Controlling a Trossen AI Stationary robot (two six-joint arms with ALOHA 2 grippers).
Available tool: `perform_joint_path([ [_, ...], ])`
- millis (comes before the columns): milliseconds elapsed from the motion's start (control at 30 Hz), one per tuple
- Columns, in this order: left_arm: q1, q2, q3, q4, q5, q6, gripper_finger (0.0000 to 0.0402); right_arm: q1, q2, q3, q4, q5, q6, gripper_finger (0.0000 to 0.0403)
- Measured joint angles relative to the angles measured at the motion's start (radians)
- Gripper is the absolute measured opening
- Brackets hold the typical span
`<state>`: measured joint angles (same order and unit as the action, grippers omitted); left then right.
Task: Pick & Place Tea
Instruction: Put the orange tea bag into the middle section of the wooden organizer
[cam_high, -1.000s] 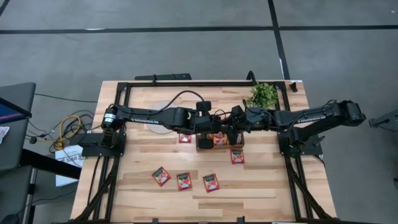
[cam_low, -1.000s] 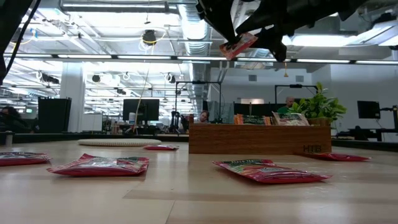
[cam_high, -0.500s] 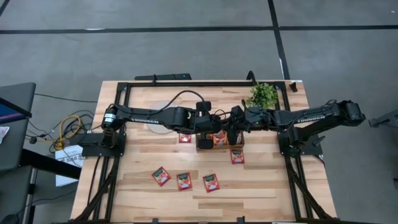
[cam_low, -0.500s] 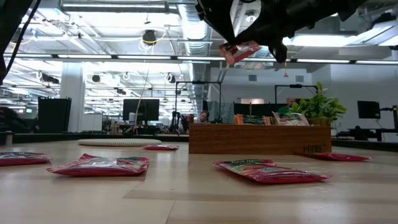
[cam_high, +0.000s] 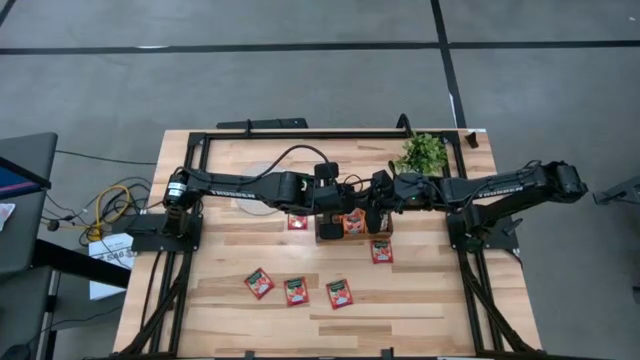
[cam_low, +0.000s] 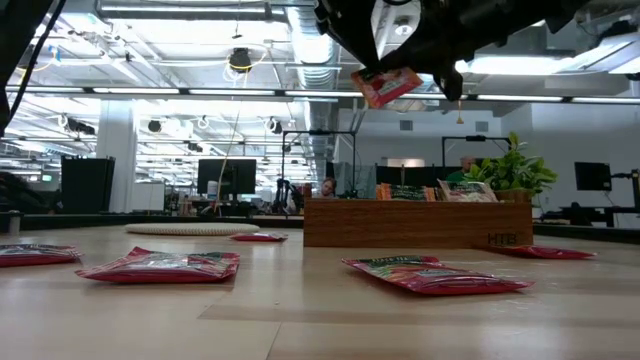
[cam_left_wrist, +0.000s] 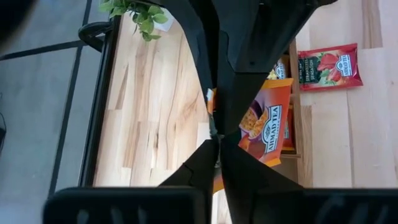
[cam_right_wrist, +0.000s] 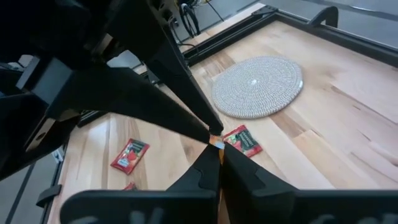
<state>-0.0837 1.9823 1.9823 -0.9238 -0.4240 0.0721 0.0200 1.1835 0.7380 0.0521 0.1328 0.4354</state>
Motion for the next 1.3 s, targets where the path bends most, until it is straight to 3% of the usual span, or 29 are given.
perform_joint_path([
  [200,0.000,0.000,0.000,-0.031,-0.004,-0.002,0.0075,0.000,0.000,0.000,0.000,0.028,0.009,0.0000],
  [367,-0.001,0.000,0.000,-0.089,-0.085,-0.012,0.0135,0.000,0.000,0.000,-0.010,0.032,0.012,0.0000],
  [533,-0.001,-0.004,0.000,-0.316,-0.143,-0.089,0.0173,0.009,0.000,-0.003,-0.093,0.058,0.054,0.0000],
  [767,0.003,-0.005,0.000,-0.520,-0.141,-0.321,0.0178,0.093,0.000,-0.110,0.050,0.173,0.087,0.0000],
  [1067,-0.030,-0.009,-0.027,-0.507,-0.108,-0.375,0.0177,0.209,0.000,-0.321,0.346,0.344,0.062,0.0000],
  [1300,-0.054,-0.084,-0.207,-0.450,-0.035,-0.449,0.0177,0.202,0.030,-0.357,0.437,0.369,0.035,0.0000],
])
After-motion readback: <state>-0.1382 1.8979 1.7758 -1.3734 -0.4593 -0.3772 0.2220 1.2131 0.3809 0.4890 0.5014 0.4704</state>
